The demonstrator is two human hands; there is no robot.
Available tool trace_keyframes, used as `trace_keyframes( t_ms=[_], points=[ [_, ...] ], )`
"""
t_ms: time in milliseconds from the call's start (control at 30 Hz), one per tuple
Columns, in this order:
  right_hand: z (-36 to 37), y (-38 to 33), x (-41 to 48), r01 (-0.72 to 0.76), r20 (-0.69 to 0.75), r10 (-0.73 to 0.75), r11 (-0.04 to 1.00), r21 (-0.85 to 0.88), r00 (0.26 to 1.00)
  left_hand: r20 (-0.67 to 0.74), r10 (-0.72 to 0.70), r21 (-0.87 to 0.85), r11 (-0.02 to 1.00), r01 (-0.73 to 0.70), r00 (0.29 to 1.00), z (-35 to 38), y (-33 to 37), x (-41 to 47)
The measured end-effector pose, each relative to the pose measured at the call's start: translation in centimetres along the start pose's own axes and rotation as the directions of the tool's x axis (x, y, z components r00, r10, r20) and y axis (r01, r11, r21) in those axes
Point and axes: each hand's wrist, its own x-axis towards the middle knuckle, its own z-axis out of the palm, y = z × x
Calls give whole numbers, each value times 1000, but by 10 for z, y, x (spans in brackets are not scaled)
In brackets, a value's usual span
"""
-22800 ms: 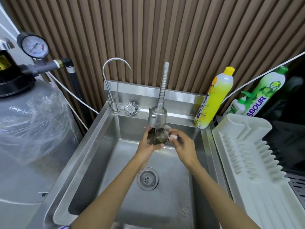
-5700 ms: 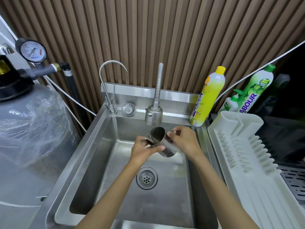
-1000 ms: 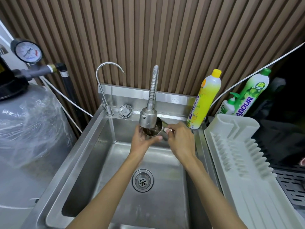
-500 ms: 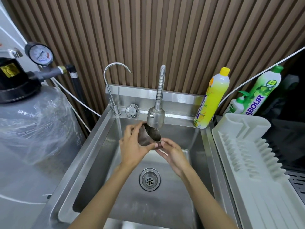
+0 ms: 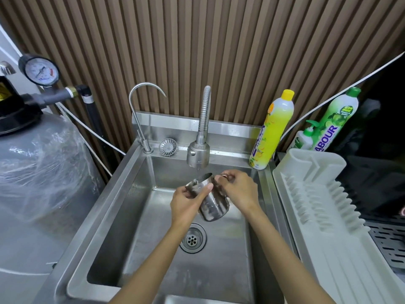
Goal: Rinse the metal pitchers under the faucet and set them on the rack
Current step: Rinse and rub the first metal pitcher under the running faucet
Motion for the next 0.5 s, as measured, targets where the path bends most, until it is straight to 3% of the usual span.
trace_keyframes(
  t_ms=[133, 233, 400, 500],
  points=[
    [-11, -7, 1, 114, -93, -124, 988, -106, 988, 156, -51, -188, 979, 80, 986, 11, 4, 2],
    [-10, -7, 3, 207, -112, -212, 977, -54, 971, 210, -14, -230, 971, 63, 978, 12, 9, 8],
    [-1, 0, 11, 283, -130, -269, 954, 104, 954, 113, 91, -251, 966, -60, 989, 14, 20, 20],
    [6, 9, 16, 264, -92, -249, 940, 217, 964, 42, 207, -175, 965, -197, 977, 9, 21, 25]
  ],
)
